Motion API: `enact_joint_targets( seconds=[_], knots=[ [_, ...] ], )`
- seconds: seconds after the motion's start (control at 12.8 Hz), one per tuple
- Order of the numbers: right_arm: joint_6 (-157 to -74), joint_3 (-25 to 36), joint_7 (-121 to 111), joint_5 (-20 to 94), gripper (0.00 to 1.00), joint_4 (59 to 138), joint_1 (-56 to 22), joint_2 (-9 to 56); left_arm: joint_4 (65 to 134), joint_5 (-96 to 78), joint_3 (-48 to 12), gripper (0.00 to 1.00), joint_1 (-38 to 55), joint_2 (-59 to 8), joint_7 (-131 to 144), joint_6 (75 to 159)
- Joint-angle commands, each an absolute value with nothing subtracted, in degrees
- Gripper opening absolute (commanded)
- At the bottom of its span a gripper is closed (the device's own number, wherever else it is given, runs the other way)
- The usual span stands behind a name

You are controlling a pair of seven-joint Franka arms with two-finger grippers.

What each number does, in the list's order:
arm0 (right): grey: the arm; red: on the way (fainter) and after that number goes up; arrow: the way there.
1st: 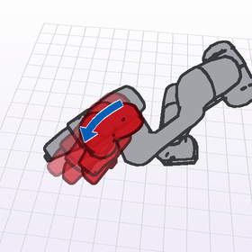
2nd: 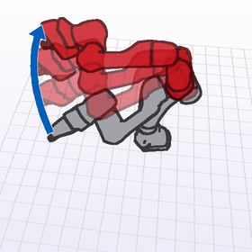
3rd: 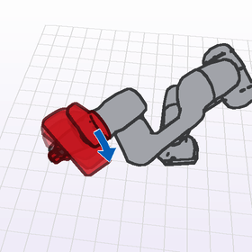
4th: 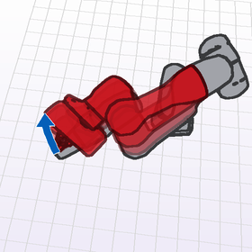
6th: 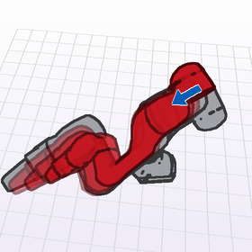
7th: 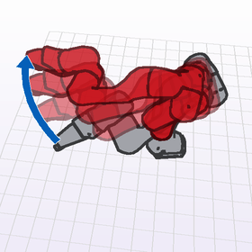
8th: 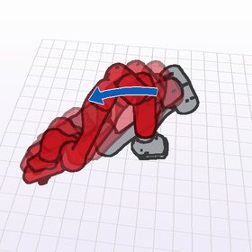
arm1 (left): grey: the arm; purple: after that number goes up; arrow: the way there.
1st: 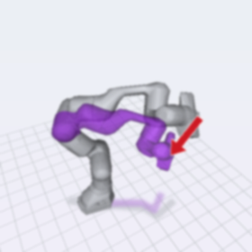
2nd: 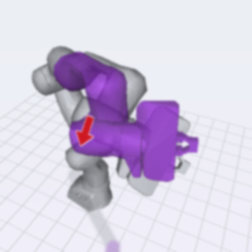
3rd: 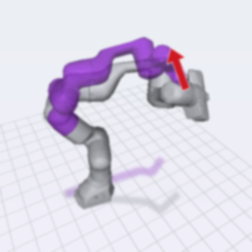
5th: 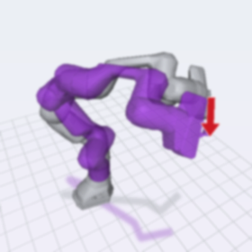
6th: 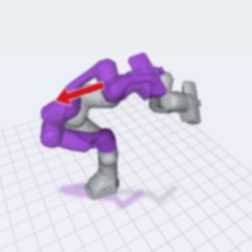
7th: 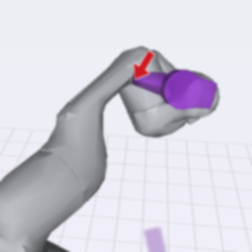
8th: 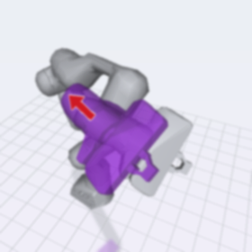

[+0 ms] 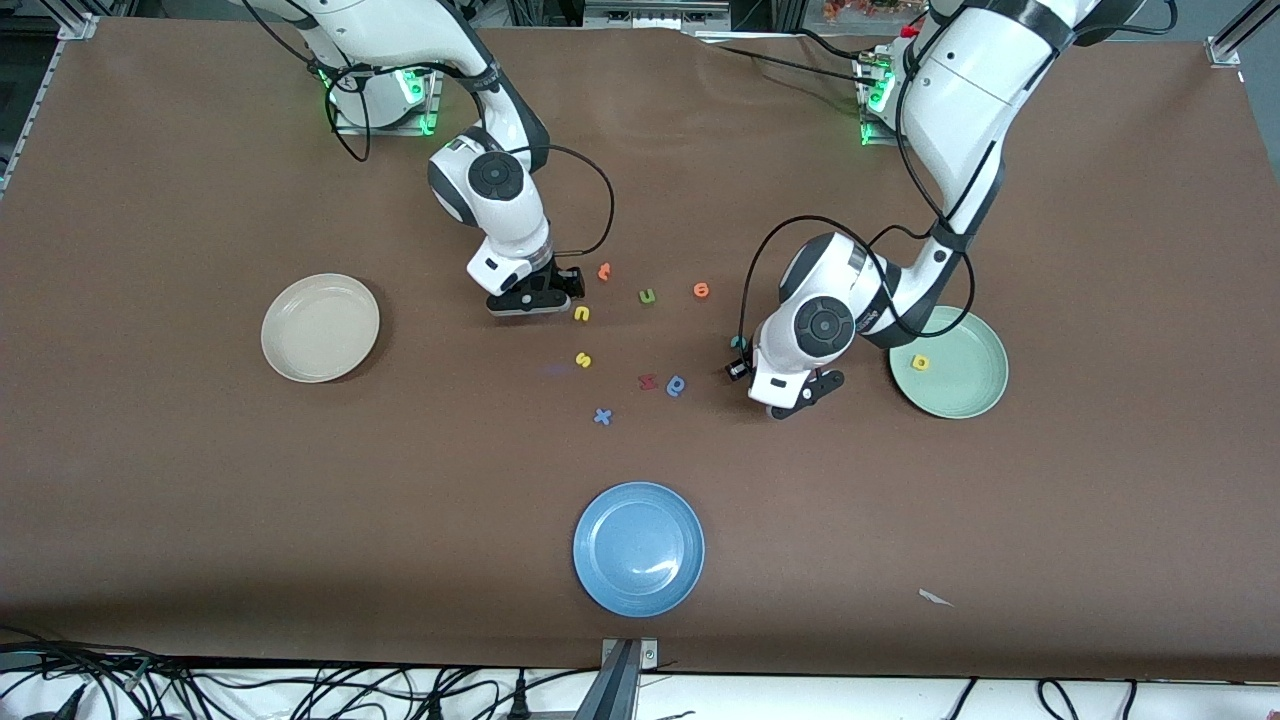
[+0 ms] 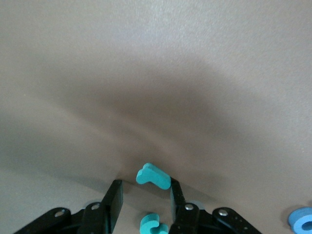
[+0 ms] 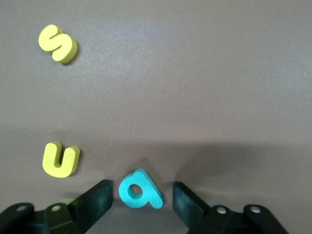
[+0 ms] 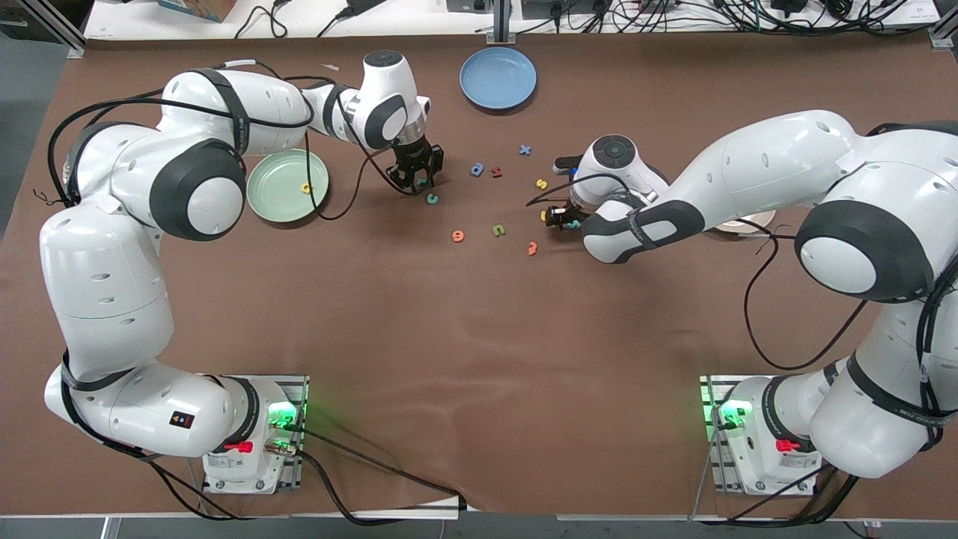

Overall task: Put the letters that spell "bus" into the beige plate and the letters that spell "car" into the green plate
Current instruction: 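Grasp the cyan a with the right gripper while the left gripper grasps a letter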

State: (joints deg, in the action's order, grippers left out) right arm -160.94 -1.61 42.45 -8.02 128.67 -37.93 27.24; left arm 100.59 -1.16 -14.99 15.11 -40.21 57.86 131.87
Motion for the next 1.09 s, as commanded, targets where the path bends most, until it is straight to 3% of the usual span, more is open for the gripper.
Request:
enact_joint_targets(
  seconds=[0.0, 0.39, 0.78, 1.01],
  knots=[
    [-162.1, -0.7, 43.9, -9.1, 0.53, 130.3, -39.0, 27.9, 100.5, 0.5, -14.5, 0.48, 15.2, -41.0, 58.2, 135.1],
    [-162.1, -0.7, 43.7, -9.2, 0.36, 130.3, -39.0, 27.5, 100.5, 0.5, -14.3, 0.45, 15.2, -41.1, 58.1, 135.5],
    [-159.4, -0.2, 43.2, -9.2, 0.30, 130.2, -39.0, 24.6, 100.5, 0.5, -14.3, 0.15, 15.1, -41.1, 57.8, 135.4],
    [-153.2, 0.6, 41.2, -9.3, 0.30, 129.6, -38.9, 20.9, 100.3, 0.5, -14.3, 0.06, 14.5, -40.3, 57.7, 135.0]
  ],
)
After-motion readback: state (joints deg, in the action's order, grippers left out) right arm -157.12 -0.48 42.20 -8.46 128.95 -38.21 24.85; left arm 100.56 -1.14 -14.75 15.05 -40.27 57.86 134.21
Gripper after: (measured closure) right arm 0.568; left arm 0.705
